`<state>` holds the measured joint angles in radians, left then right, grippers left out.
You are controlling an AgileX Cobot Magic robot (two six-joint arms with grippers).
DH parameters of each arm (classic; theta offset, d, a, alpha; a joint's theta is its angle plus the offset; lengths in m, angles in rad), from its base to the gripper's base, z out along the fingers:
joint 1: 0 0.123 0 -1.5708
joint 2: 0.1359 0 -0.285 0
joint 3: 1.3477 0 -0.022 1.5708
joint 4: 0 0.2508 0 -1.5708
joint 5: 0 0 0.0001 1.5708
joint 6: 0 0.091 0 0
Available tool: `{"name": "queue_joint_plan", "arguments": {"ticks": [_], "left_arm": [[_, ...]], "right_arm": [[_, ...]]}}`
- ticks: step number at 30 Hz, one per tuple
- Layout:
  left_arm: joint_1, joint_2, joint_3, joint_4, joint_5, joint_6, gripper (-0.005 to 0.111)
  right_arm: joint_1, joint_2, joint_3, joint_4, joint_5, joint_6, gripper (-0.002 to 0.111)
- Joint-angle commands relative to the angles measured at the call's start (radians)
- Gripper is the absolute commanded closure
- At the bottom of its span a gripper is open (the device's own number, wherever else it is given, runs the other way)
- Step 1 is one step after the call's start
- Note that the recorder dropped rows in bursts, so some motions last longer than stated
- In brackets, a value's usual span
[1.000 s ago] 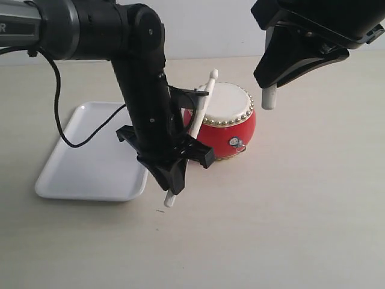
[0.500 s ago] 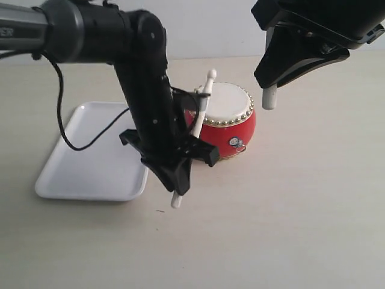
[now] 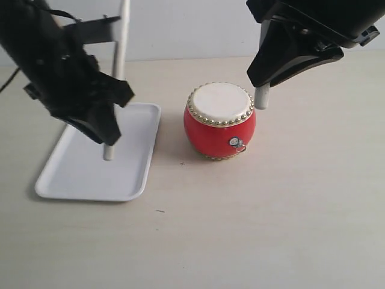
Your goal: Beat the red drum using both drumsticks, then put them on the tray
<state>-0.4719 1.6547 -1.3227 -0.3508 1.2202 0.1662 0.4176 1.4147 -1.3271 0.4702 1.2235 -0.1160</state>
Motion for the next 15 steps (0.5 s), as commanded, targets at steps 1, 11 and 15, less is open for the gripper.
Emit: {"name": "queue_joint_plan", "arguments": {"ticks": [1, 11, 15], "left_arm": [[0.124, -0.132, 0.088, -0.037, 0.001, 0.017, 0.107], [0.281, -0.253, 0.132, 0.025, 0.001, 0.089, 0.107], [0.287, -0.203, 0.132, 0.033, 0.001, 0.089, 0.107]], "right_arm": [[0.002, 0.032, -0.006, 0.084, -0.002, -0.003, 0.108], [0.111, 0.19, -0.006, 0.188, -0.069, -0.02, 0.108], [0.163, 0.236, -0.006, 0.207, -0.091, -0.02, 0.108]]}}
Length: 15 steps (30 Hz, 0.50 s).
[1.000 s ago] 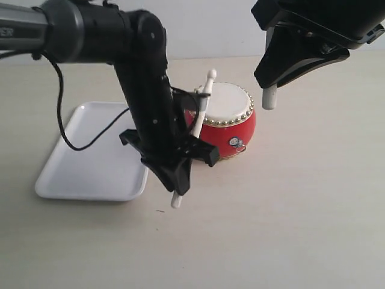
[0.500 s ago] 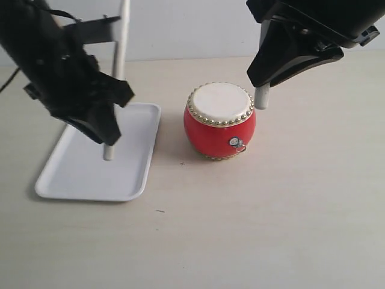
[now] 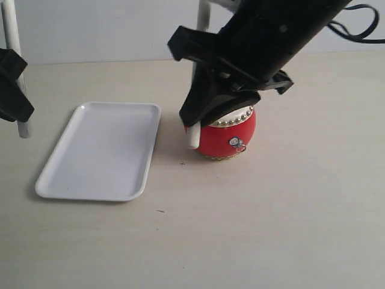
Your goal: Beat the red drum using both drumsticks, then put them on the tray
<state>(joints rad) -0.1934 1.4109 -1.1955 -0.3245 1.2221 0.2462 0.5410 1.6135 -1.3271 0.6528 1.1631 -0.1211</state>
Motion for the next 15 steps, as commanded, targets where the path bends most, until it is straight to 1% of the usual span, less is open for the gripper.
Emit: {"name": "queue_joint_plan", "arguments": {"ticks": [1, 4, 11, 15], "left_arm": [[0.008, 0.063, 0.005, 0.006, -0.001, 0.009, 0.107], [0.006, 0.163, 0.005, 0.006, -0.001, 0.014, 0.107], [0.006, 0.439, 0.005, 0.011, -0.001, 0.037, 0.107], [0.006, 0.55, 0.003, 0.011, -0.001, 0.039, 0.107]], "right_arm": [[0.048, 0.042, -0.006, 0.024, -0.03, -0.014, 0.108], [0.065, 0.054, -0.006, 0.02, -0.03, -0.014, 0.108], [0.065, 0.036, -0.006, -0.006, -0.009, -0.014, 0.108], [0.065, 0.036, -0.006, -0.009, 0.015, -0.033, 0.108]]}}
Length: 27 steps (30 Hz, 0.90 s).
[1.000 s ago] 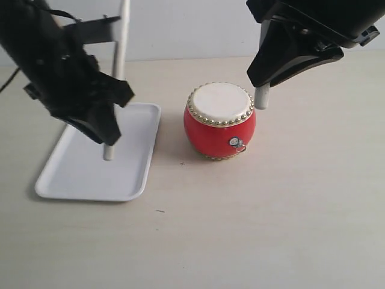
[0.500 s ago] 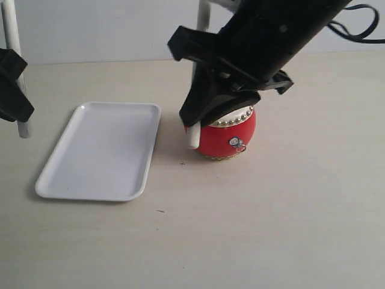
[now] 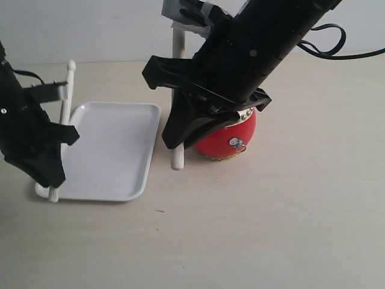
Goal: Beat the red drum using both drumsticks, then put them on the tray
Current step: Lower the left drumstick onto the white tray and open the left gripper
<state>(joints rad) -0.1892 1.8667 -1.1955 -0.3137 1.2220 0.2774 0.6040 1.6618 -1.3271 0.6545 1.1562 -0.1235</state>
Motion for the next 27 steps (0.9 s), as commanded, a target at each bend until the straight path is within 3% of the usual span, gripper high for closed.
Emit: {"name": "queue_joint_plan", "arguments": {"ticks": [1, 9, 15, 27], "left_arm": [[0.002, 0.113, -0.003, 0.0, -0.001, 0.007, 0.107], [0.002, 0.116, -0.101, -0.01, -0.001, 0.009, 0.107], [0.002, 0.139, -0.189, 0.065, -0.001, 0.009, 0.107], [0.002, 0.238, -0.196, 0.089, -0.001, 0.006, 0.107]], "right_arm": [[0.002, -0.012, -0.006, -0.011, 0.022, -0.031, 0.108], [0.002, -0.012, -0.006, -0.011, 0.016, -0.049, 0.108], [0.002, -0.012, -0.006, -0.011, 0.005, -0.058, 0.108], [0.002, -0.012, -0.006, -0.011, -0.004, -0.075, 0.108]]}}
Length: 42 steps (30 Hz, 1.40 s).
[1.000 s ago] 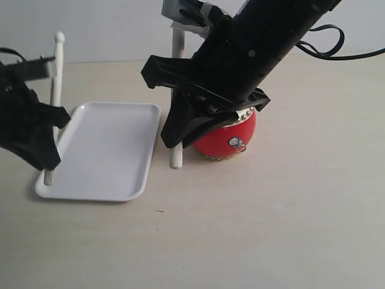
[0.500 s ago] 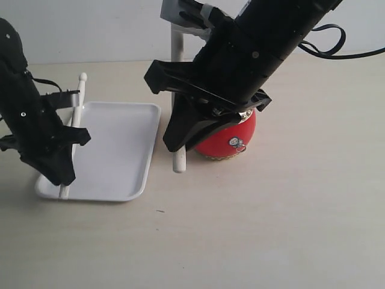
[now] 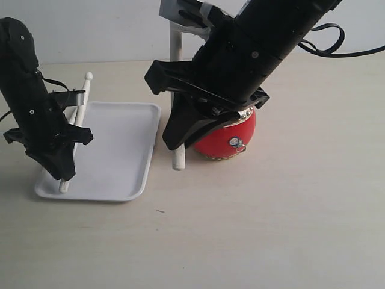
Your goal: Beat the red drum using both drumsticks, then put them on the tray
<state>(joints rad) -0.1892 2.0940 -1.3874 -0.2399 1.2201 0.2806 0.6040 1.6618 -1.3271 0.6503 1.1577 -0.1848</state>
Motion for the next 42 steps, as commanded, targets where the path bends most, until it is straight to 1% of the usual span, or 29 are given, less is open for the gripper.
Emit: {"name": "queue_joint_plan", "arguments": {"ticks": [1, 14, 16, 21, 23, 28, 30, 32, 33, 36, 38, 40, 42], "left_arm": [[0.002, 0.013, -0.004, 0.015, 0.001, 0.003, 0.107], [0.002, 0.035, -0.008, 0.019, 0.001, -0.02, 0.107], [0.002, 0.035, -0.008, 0.019, 0.001, -0.02, 0.101], [0.002, 0.035, -0.008, 0.019, 0.001, -0.02, 0.076], [0.002, 0.035, -0.008, 0.019, 0.001, -0.02, 0.072], [0.002, 0.035, -0.008, 0.051, 0.001, -0.02, 0.072], [0.004, 0.023, -0.008, 0.06, 0.001, -0.022, 0.075], [0.004, -0.029, -0.008, 0.06, 0.001, -0.027, 0.09], [0.004, -0.079, -0.008, 0.06, 0.001, -0.027, 0.107], [0.006, -0.18, 0.01, 0.045, 0.001, -0.027, 0.107], [0.01, -0.277, 0.05, -0.008, 0.001, -0.027, 0.107], [0.019, -0.389, 0.115, -0.078, -0.07, -0.016, 0.107], [0.019, -0.536, 0.214, -0.121, -0.196, 0.0, 0.107]], "right_arm": [[0.002, -0.012, -0.006, -0.006, -0.005, -0.014, 0.108], [0.002, -0.012, -0.006, -0.006, -0.005, -0.022, 0.108], [0.002, -0.012, -0.006, -0.006, -0.008, -0.022, 0.108], [0.002, -0.012, -0.006, -0.006, -0.008, -0.022, 0.108], [0.002, -0.012, -0.006, -0.006, -0.008, -0.022, 0.108], [0.002, -0.01, -0.006, -0.008, -0.007, -0.022, 0.108], [0.002, -0.01, -0.006, -0.031, -0.013, 0.002, 0.108], [0.002, -0.01, -0.006, -0.06, -0.01, 0.019, 0.108], [0.002, -0.01, -0.006, -0.066, -0.013, 0.034, 0.108], [0.002, -0.01, -0.006, -0.066, -0.021, 0.054, 0.108], [0.002, -0.01, -0.006, -0.066, -0.021, 0.059, 0.108], [0.002, -0.01, -0.006, -0.066, -0.021, 0.064, 0.108], [0.002, -0.01, -0.019, -0.066, -0.021, 0.08, 0.108]]}}
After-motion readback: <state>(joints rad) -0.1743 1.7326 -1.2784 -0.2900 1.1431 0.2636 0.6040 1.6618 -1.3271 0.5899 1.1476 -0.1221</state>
